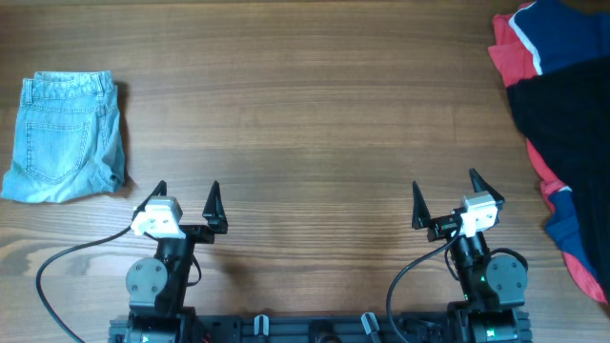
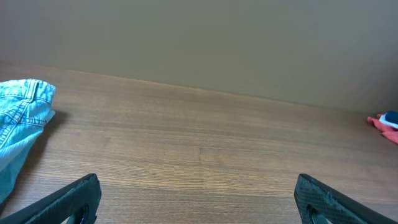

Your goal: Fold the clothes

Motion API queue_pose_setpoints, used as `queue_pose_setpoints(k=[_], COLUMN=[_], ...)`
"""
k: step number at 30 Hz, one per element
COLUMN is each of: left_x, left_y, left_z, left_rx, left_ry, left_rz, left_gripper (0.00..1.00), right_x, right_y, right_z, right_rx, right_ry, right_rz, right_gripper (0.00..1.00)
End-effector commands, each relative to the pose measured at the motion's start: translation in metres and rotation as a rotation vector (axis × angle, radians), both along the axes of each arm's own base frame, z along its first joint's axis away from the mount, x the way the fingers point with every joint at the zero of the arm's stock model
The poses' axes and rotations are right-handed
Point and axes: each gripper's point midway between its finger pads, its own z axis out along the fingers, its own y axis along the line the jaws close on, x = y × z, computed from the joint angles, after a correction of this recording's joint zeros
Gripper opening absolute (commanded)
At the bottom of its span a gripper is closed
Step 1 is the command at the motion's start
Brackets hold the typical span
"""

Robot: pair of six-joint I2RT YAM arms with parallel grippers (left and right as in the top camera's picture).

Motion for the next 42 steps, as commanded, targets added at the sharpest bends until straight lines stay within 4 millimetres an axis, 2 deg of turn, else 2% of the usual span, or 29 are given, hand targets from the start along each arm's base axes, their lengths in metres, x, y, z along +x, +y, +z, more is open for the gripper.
queue_pose_setpoints(k=[1, 4, 42], left_x=[-0.0002, 0.0002, 0.0002], left_y=[0.0038, 0.0105, 0.0105], left_z=[-0.0009, -0.0009, -0.0009], left_rx=[-0.003, -0.003, -0.003], left_ry=[0.0, 0.0, 0.0], left_rz=[0.014, 0.041, 0.041], left_gripper=[1.0, 1.0, 1.0], right_x=[-0.0002, -0.0002, -0.0002], right_y=[-0.0021, -0.0021, -0.002], right_z=[0.0031, 0.0031, 0.0031], right_rx=[-0.011, -0.011, -0.011], right_ry=[-0.017, -0.017, -0.017], right_rz=[-0.014, -0.014, -0.013], right_gripper=[1.0, 1.0, 1.0])
